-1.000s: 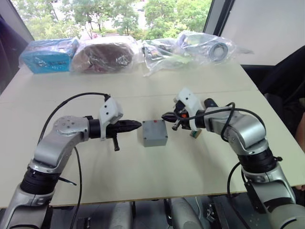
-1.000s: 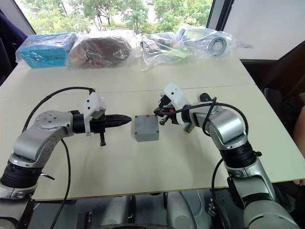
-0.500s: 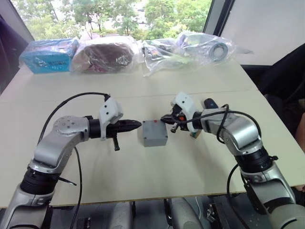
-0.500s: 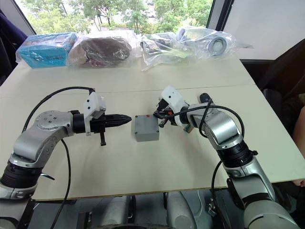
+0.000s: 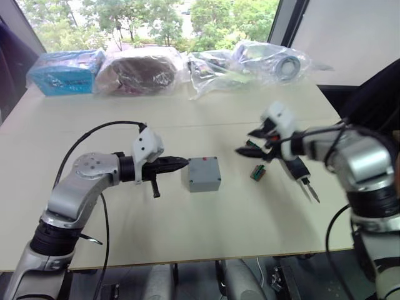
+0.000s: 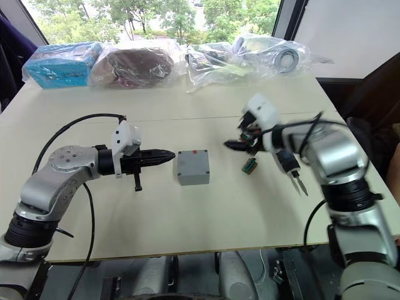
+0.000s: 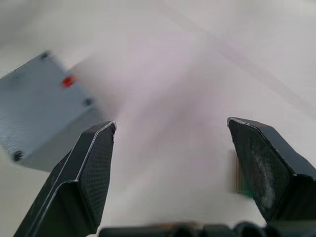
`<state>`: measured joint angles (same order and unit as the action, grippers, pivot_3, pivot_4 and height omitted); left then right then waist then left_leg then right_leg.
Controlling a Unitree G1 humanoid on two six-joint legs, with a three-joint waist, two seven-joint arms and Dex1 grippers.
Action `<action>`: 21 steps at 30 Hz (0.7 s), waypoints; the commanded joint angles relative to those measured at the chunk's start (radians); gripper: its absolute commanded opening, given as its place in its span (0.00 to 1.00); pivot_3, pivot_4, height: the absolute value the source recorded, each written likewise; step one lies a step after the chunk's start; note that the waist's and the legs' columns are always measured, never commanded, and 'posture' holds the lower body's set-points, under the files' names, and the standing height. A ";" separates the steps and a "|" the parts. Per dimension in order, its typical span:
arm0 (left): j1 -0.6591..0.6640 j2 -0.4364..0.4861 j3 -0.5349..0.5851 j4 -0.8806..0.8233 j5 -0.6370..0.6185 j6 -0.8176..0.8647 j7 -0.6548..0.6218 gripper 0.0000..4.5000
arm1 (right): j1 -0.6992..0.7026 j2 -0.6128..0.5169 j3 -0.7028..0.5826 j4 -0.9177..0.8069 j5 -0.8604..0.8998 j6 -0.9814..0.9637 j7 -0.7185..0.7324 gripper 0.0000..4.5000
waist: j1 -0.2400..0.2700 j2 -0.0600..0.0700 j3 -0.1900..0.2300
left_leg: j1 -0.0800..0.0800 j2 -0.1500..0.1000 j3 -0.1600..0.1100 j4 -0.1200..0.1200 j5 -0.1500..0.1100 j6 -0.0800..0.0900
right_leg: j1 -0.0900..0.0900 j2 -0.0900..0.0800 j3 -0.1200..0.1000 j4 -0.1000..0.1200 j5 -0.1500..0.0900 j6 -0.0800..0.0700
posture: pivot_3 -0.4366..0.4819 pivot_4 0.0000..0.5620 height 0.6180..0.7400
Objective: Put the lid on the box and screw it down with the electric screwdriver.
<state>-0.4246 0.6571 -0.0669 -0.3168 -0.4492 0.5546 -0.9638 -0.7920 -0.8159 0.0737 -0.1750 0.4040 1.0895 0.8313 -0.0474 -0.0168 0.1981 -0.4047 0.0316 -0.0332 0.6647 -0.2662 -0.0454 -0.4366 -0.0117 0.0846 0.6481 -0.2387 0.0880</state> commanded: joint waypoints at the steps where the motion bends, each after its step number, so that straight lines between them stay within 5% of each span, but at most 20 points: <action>1: -0.028 -0.013 0.001 -0.034 -0.022 -0.008 -0.002 0.00 | -0.080 -0.087 0.001 0.051 0.000 0.117 0.013 0.82 | 0.000 0.000 0.000 | 0.000 0.000 0.000 0.000 0.000 0.000 | 0.000 0.000 0.000 0.000 0.000 0.000 | 0.48 0.27 1.00; 6: -0.051 -0.038 -0.009 -0.037 -0.026 -0.015 -0.004 0.00 | -0.176 -0.215 0.229 0.244 -0.116 0.168 0.074 0.82 | 0.002 0.000 0.000 | 0.000 0.000 0.001 0.000 0.000 0.000 | 0.000 0.000 0.001 -0.001 -0.002 -0.004 | 0.48 0.27 1.00; 12: -0.055 -0.055 -0.019 -0.040 -0.020 -0.023 0.002 0.00 | -0.303 -0.141 0.400 0.568 -0.196 0.214 0.122 0.82 | -0.007 0.000 0.000 | 0.000 -0.001 0.005 0.000 0.000 0.000 | -0.002 0.000 0.005 0.000 -0.001 -0.001 | 0.48 0.27 1.00; 21: -0.016 -0.046 -0.010 -0.071 -0.016 -0.027 0.031 0.00 | -0.358 -0.058 0.558 0.804 -0.321 0.058 0.275 0.82 | -0.017 0.000 0.000 | -0.002 -0.001 0.005 -0.001 0.000 0.000 | -0.004 0.000 0.005 0.000 0.000 0.000 | 0.48 0.27 1.00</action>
<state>-0.4390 0.6058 -0.1010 -0.3383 -0.4590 0.5397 -0.9421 -1.1228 -0.8772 0.6256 0.5990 0.1194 1.1857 1.0805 -0.0649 -0.0168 0.1984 -0.4064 0.0311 -0.0283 0.6642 -0.2662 -0.0454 -0.4405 -0.0118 0.0898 0.6482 -0.2384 0.0883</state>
